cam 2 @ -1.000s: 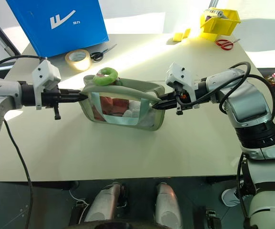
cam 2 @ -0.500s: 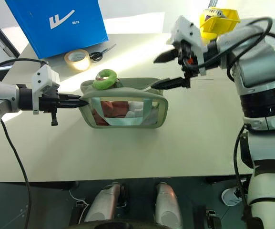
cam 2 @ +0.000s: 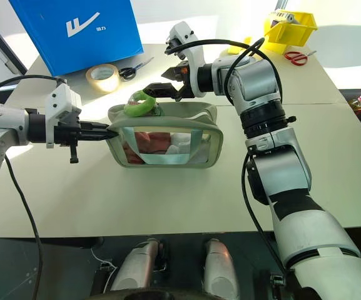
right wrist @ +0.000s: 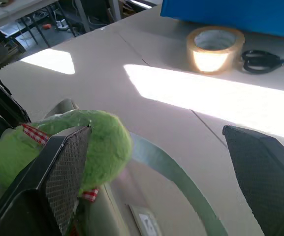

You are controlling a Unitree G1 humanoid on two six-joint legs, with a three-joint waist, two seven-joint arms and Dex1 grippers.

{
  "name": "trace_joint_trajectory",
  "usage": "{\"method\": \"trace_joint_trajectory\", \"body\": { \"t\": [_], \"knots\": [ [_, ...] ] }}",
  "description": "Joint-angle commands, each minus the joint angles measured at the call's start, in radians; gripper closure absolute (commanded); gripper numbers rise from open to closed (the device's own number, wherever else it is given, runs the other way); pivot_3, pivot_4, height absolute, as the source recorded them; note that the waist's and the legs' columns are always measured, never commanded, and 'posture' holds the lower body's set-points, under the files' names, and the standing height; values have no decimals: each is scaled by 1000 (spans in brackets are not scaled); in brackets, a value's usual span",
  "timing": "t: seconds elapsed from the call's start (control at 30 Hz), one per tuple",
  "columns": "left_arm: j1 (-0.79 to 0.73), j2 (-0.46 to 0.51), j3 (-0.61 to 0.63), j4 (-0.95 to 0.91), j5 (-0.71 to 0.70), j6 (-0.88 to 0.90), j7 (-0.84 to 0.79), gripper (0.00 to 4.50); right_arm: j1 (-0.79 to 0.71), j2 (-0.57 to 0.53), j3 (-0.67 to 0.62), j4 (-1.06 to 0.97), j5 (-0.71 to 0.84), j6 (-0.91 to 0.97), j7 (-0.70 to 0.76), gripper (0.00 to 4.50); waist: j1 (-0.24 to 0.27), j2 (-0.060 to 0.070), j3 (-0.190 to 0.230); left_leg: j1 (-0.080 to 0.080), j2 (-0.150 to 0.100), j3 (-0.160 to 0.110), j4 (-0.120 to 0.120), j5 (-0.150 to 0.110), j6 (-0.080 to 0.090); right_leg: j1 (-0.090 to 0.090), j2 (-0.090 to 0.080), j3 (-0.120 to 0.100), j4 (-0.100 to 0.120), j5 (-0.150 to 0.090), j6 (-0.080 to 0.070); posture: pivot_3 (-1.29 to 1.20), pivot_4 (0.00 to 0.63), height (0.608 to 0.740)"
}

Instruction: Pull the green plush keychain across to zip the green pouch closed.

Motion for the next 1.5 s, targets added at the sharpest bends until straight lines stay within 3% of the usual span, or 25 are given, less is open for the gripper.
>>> {"method": "trace_joint_trajectory", "body": {
  "t": [0.03,0.37,0.47,0.7,0.87,1.03,1.23,1.5],
  "knots": [
    [8,9,20,-31,-1,-6,4,4500,-18,15,-15,-25,42,91,29,49,0,0,0,0,0,0,0,0,0,0,0,0,0,0,0,0,150,740],
    [4,5,12,-23,6,-14,9,4500,-61,53,-103,18,111,236,-1,49,1,0,0,1,0,0,0,0,0,1,0,0,1,0,0,0,150,740],
    [1,3,9,-20,9,-17,9,4500,-55,49,-110,1,121,241,4,872,1,0,0,1,0,0,0,0,0,1,0,0,1,0,0,0,150,740],
    [-6,3,2,-4,16,-33,1,4500,-35,25,-111,-50,138,263,4,4452,2,0,0,1,0,0,0,0,1,0,0,0,1,0,0,0,150,740],
    [-15,-4,-6,2,22,-38,-2,4500,-43,-19,-133,-94,126,204,-13,4452,2,0,0,1,0,0,0,-2,3,0,0,0,1,0,0,0,150,740],
    [1,-1,4,-14,17,-29,-2,4500,-39,-136,-190,-175,109,143,-70,4452,5,0,0,1,0,0,0,-3,4,0,0,0,1,0,0,0,150,740],
    [10,-10,-3,-12,18,-26,0,4500,161,-359,-223,-458,62,143,-157,4452,8,0,0,0,-1,0,-1,-4,5,0,-2,0,-2,0,0,0,150,740],
    [-28,-36,-29,13,32,-34,-10,4500,313,-450,-360,-527,59,162,-302,4452,4,0,0,1,1,0,-1,-4,6,0,-1,0,-2,0,0,0,150,740]
  ]
}}
